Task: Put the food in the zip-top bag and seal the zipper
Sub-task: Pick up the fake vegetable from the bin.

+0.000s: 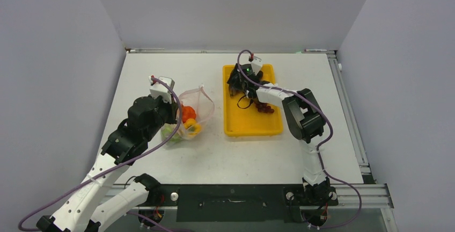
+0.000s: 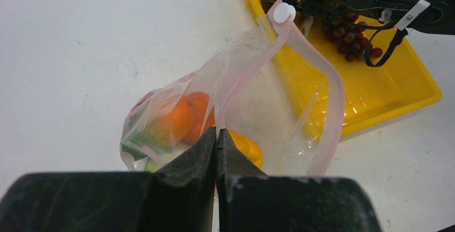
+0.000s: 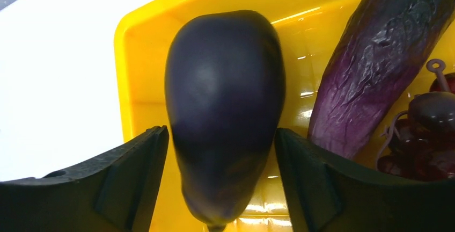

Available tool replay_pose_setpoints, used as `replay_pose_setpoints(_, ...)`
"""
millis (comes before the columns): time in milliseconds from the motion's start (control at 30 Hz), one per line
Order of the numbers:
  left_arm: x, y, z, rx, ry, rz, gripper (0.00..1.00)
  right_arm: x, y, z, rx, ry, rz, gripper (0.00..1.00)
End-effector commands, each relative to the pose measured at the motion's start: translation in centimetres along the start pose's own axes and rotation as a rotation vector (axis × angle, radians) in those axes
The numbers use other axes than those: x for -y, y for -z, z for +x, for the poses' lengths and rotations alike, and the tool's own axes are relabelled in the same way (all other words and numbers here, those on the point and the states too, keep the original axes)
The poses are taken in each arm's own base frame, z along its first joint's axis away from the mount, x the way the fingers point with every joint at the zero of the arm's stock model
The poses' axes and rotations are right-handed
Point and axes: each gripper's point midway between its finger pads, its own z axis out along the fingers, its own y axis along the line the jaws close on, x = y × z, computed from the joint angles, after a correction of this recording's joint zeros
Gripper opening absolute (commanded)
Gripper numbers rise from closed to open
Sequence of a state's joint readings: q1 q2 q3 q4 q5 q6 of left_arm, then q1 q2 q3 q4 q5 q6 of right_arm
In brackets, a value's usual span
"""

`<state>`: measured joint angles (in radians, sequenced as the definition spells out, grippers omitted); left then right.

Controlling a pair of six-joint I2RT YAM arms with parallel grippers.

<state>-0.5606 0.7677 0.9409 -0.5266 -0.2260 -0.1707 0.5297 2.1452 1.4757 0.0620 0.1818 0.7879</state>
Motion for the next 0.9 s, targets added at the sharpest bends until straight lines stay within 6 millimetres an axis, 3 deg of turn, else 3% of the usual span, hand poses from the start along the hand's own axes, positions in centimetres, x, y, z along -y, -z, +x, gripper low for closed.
replay_pose_setpoints(0, 0.1, -0.1, -1.5, 0.051, 0.001, 0.009, 0.00, -1.4, -0.4, -2.0, 0.048, -0.047, -0.055, 0.66)
replay_pose_setpoints(233, 0.0, -0.1, -1.4, 0.051, 0.000, 0.002, 0.00, -1.2, -0.2, -1.7, 0.036, -0.056, -0.070, 0.26)
replay_pose_setpoints(367, -0.1, -0.1, -1.4, 0.051, 0.000, -0.001, 0.00, -1.3, 0.3, -1.7, 0.032, -0.058, -0.080, 0.11)
replay_pose_setpoints(667, -0.2, -0.2, -1.2, 0.046, -0.001, -0.007, 0.00, -1.6, 3.1, -3.1, 0.062, -0.050, -0.108, 0.05)
replay_pose_setpoints(867, -0.2, -0.2, -1.2, 0.046, -0.001, -0.012, 0.00, -1.5, 6.2, -3.9, 0.090, -0.039, -0.130, 0.05)
